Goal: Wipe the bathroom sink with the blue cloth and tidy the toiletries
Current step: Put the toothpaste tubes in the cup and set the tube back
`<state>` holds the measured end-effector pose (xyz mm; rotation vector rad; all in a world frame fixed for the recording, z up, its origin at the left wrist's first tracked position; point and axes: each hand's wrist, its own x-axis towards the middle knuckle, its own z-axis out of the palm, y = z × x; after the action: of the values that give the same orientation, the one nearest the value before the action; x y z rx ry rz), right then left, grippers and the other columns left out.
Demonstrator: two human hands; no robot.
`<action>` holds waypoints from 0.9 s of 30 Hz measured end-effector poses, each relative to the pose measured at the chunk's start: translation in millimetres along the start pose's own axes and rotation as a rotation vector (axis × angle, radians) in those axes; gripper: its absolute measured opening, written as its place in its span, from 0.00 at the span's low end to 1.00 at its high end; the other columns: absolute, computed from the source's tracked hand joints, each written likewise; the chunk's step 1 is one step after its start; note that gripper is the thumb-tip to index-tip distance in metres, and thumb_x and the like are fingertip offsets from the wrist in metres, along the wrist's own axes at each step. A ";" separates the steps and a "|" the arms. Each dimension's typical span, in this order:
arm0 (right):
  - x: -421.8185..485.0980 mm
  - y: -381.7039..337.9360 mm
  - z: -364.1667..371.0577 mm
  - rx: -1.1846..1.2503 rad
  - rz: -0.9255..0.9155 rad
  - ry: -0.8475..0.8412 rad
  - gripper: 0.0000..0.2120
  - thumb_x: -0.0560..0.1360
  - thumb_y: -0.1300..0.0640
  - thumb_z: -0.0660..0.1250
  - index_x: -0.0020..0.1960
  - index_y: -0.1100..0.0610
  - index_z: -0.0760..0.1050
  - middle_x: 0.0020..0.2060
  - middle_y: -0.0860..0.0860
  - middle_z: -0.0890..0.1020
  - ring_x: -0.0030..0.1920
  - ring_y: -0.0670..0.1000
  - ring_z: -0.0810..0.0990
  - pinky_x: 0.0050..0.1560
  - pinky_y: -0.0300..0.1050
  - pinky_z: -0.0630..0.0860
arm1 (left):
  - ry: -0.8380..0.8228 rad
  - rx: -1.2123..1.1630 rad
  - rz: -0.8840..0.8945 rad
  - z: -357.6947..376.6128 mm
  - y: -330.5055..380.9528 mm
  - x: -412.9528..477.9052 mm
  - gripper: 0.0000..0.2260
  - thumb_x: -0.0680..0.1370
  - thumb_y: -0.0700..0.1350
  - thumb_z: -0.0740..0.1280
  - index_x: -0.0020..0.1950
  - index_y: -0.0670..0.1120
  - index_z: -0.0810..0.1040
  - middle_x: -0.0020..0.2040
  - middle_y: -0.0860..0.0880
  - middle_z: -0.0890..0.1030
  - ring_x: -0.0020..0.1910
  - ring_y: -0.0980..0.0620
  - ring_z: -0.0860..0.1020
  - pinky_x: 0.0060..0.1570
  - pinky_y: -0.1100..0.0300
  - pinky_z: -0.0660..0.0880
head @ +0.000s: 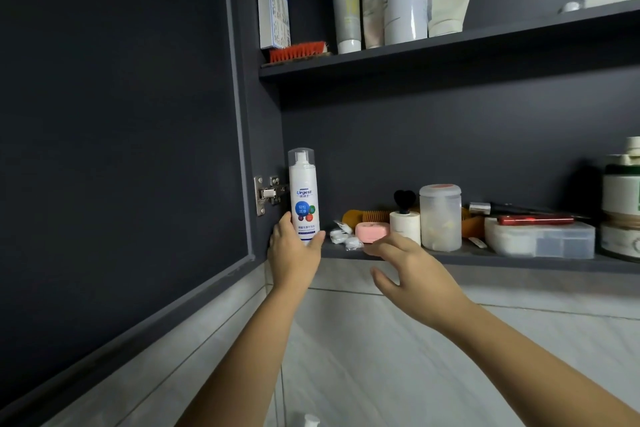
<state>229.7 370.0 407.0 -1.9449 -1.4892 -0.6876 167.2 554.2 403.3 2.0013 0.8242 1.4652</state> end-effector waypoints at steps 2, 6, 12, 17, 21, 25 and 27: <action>-0.3 -0.6 0.7 -0.003 -0.001 -0.002 0.17 0.77 0.53 0.60 0.66 0.50 0.70 0.63 0.46 0.71 0.61 0.45 0.70 0.56 0.35 0.68 | 0.065 0.038 -0.001 1.1 1.5 0.2 0.29 0.69 0.49 0.75 0.65 0.41 0.67 0.60 0.43 0.73 0.58 0.45 0.73 0.54 0.51 0.71; -0.4 1.3 2.1 0.004 0.006 -0.004 0.17 0.77 0.53 0.60 0.66 0.51 0.69 0.63 0.46 0.71 0.61 0.45 0.70 0.56 0.35 0.68 | 0.105 0.026 -0.005 5.6 0.8 -1.4 0.24 0.69 0.45 0.75 0.59 0.41 0.70 0.57 0.43 0.75 0.55 0.44 0.75 0.51 0.50 0.75; -0.2 3.7 7.8 -0.002 0.033 0.001 0.17 0.77 0.52 0.60 0.66 0.50 0.70 0.62 0.46 0.71 0.60 0.46 0.70 0.57 0.38 0.70 | 0.128 0.005 -0.095 6.9 2.3 2.9 0.22 0.69 0.46 0.75 0.57 0.43 0.71 0.57 0.45 0.77 0.52 0.44 0.77 0.44 0.52 0.73; -1.3 4.5 10.5 -0.010 0.013 0.021 0.17 0.77 0.53 0.61 0.65 0.51 0.71 0.60 0.47 0.72 0.59 0.47 0.71 0.55 0.38 0.71 | 0.095 0.000 -0.086 9.5 0.7 4.4 0.23 0.70 0.46 0.74 0.61 0.43 0.71 0.59 0.45 0.77 0.54 0.45 0.76 0.45 0.53 0.72; -10.8 3.8 10.5 -0.019 0.011 0.048 0.16 0.77 0.54 0.61 0.64 0.53 0.71 0.60 0.47 0.73 0.60 0.47 0.71 0.53 0.36 0.69 | 0.095 -0.141 -0.017 1.8 -4.7 -15.7 0.24 0.72 0.46 0.72 0.65 0.42 0.70 0.62 0.45 0.73 0.59 0.46 0.73 0.51 0.58 0.70; -41.0 2.7 20.1 -0.036 0.009 0.054 0.15 0.76 0.56 0.63 0.61 0.55 0.75 0.56 0.50 0.76 0.56 0.51 0.75 0.49 0.39 0.70 | 0.065 -0.106 0.137 -18.5 -23.3 -77.4 0.20 0.74 0.46 0.69 0.64 0.44 0.72 0.63 0.47 0.73 0.62 0.50 0.70 0.57 0.59 0.68; -64.4 2.5 29.3 -0.062 -0.007 0.054 0.14 0.74 0.55 0.62 0.56 0.57 0.78 0.51 0.52 0.80 0.50 0.53 0.80 0.44 0.40 0.74 | 0.029 -0.062 0.213 -30.5 -43.1 -115.2 0.17 0.74 0.45 0.69 0.61 0.43 0.75 0.60 0.46 0.76 0.58 0.53 0.71 0.56 0.57 0.69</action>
<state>218.0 347.7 340.8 -1.9522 -1.4590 -0.7917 104.4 500.8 307.2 2.0771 0.5830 1.6194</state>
